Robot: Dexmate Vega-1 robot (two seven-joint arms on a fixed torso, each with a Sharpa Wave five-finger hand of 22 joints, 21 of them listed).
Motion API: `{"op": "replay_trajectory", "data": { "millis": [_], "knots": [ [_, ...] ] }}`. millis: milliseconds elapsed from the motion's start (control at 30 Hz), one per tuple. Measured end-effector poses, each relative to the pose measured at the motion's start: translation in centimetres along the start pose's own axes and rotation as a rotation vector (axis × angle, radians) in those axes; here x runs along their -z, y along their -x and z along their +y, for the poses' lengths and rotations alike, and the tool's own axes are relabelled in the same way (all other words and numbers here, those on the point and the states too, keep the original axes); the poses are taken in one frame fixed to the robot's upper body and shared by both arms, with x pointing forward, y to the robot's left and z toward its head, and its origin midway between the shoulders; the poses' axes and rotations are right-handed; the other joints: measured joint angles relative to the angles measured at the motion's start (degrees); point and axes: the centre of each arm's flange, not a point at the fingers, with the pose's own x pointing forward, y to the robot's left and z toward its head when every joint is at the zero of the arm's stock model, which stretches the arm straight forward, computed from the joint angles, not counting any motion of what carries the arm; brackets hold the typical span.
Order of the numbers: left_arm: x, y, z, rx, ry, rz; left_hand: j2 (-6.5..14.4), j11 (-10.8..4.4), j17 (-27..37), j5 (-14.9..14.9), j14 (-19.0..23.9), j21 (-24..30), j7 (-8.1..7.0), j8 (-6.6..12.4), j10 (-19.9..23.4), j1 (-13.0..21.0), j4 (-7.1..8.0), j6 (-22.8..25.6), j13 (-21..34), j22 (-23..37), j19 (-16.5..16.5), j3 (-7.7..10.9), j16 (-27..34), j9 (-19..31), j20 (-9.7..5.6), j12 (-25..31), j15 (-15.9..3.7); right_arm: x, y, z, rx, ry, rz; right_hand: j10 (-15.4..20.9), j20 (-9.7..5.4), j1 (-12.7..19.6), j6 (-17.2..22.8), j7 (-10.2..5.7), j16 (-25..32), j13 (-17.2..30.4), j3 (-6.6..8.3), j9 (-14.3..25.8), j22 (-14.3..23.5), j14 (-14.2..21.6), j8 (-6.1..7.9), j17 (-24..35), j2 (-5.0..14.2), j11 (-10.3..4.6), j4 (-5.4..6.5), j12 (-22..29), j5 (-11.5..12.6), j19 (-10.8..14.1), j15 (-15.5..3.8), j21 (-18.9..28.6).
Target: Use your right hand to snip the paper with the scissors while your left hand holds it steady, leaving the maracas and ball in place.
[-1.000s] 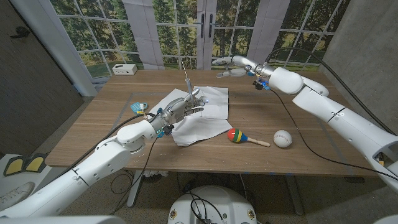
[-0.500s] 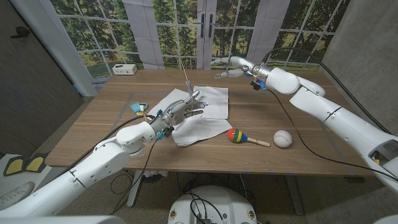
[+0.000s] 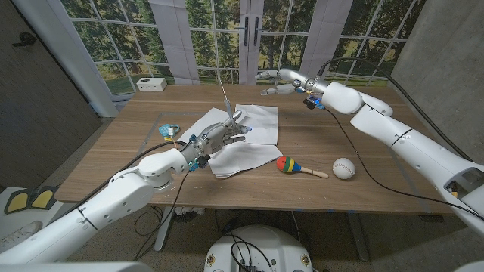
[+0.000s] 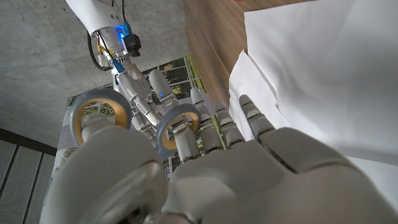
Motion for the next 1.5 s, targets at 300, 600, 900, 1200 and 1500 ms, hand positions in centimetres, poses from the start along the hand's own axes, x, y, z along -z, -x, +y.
{"op": "replay_trajectory", "data": {
  "millis": [300,600,900,1200,1500],
  "knots": [
    [-0.3,0.6,0.1,-0.003,-0.022,0.026,-0.1,-0.01,0.0,0.0,-0.6,0.0,0.00,-0.59,0.0,-0.2,0.24,0.0,0.3,0.0,-0.3,-0.24,0.0,-0.3,0.31,0.0,0.01,0.1,-0.2,0.2,-0.006,0.006,0.000,-4.0,0.00,0.0,-0.5,-0.10,0.0,0.0,0.00,0.0,0.0,-0.5,0.00,-0.3,0.00,0.28,0.00,-0.7,0.0,0.0,0.11,-0.4],
    [-0.3,1.0,0.0,0.004,-0.020,0.051,-0.2,0.11,0.0,0.0,0.5,0.0,0.00,-0.76,0.5,-0.6,0.71,0.0,0.5,0.0,-0.3,-0.70,0.2,-0.5,0.31,0.1,0.04,0.2,-0.5,0.3,-0.001,0.019,-0.008,-4.3,-3.61,0.4,-2.1,0.82,0.0,-0.1,0.65,0.0,0.0,-0.7,0.00,-1.4,-0.41,2.15,-0.64,-0.4,0.0,2.2,0.31,-0.9],
    [-0.3,1.2,-0.2,0.011,-0.018,0.066,0.1,0.32,0.0,0.0,1.4,0.0,0.00,-0.77,0.7,-0.9,0.79,0.0,0.8,0.0,-0.3,-1.13,0.5,-0.6,0.31,0.3,-0.11,0.0,-0.8,0.6,0.014,0.052,-0.016,-4.7,-3.70,0.4,-3.5,1.22,0.0,-0.7,0.97,0.0,-0.3,-0.7,-0.48,-2.1,-0.39,2.45,-0.96,-0.4,0.0,2.3,0.31,-1.8],
    [-0.2,1.3,-0.3,0.013,-0.016,0.069,0.1,0.32,0.0,0.0,1.4,0.0,-0.01,-1.04,0.7,-0.9,0.95,0.0,0.8,0.0,-0.3,-1.28,0.5,-0.5,0.31,0.3,-0.11,-0.3,-1.3,0.9,0.022,0.084,-0.023,-4.7,-3.65,0.4,-4.1,1.22,0.0,-0.7,1.03,0.0,-0.3,-0.7,-0.48,-2.4,-0.39,2.44,-1.02,-0.4,0.0,2.2,0.31,-2.3],
    [0.0,1.4,-0.5,0.018,-0.012,0.071,0.2,0.31,0.0,0.0,1.4,0.0,-0.01,-1.04,0.7,-0.9,0.96,0.0,1.0,0.0,-0.3,-1.27,0.5,-1.1,0.30,0.3,-0.11,-0.5,-1.6,1.2,0.027,0.109,-0.029,-4.9,-2.96,0.6,-4.5,1.48,0.0,-0.9,1.02,0.0,-0.3,-0.7,-0.48,-2.8,-0.58,2.22,-1.01,-0.2,0.0,2.6,0.31,-2.8]
  ]
}}
